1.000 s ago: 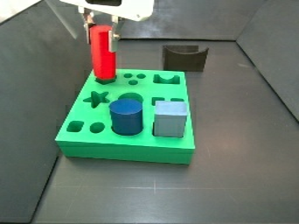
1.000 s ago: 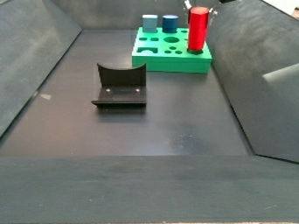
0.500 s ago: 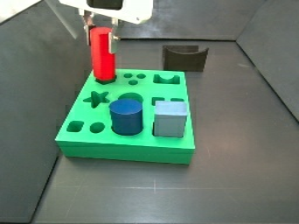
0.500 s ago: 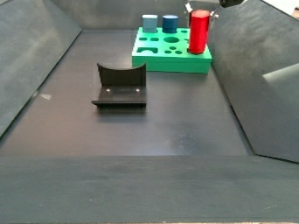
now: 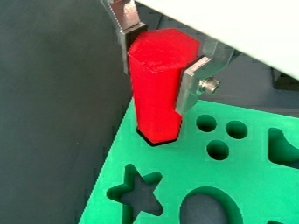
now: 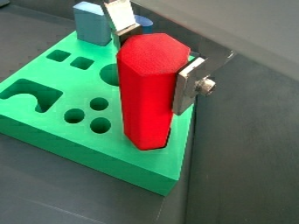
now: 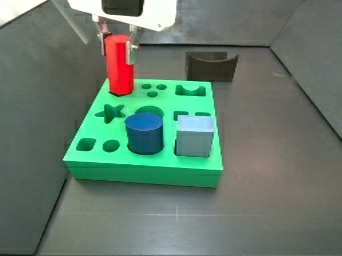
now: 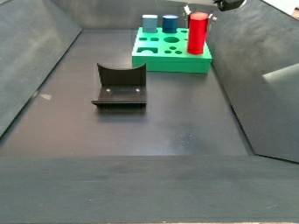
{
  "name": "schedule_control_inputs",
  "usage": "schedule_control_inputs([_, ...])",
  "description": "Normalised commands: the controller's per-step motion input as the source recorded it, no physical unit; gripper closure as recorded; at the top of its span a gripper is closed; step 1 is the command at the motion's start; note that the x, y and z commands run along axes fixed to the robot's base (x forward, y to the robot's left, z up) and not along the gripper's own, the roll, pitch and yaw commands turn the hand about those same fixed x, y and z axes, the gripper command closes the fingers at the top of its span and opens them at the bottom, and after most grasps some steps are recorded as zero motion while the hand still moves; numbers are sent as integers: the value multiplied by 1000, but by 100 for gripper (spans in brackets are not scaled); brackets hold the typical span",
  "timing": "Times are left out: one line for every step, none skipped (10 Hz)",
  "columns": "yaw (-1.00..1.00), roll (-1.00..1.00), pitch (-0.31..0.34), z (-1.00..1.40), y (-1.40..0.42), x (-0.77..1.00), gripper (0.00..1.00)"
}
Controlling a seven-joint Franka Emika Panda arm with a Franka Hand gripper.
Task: Pick up the hexagon object. Move up. Place the hexagon object on the fixture. Regrasp the hexagon object. Move to above the board. Insert the hexagon object.
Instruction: Insert the hexagon object.
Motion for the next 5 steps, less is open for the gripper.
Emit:
schedule_control_inputs([-71,0,-54,-117,0,0,100])
schedule_control_inputs([-31,14,-57,-291,0,0,100])
schedule_control_inputs([0,63,-51,-337,0,0,100])
schedule_control_inputs([0,111,-94,-451,-63,0,100])
schedule_control_inputs([0,140,-191,-620,-83,-40,100])
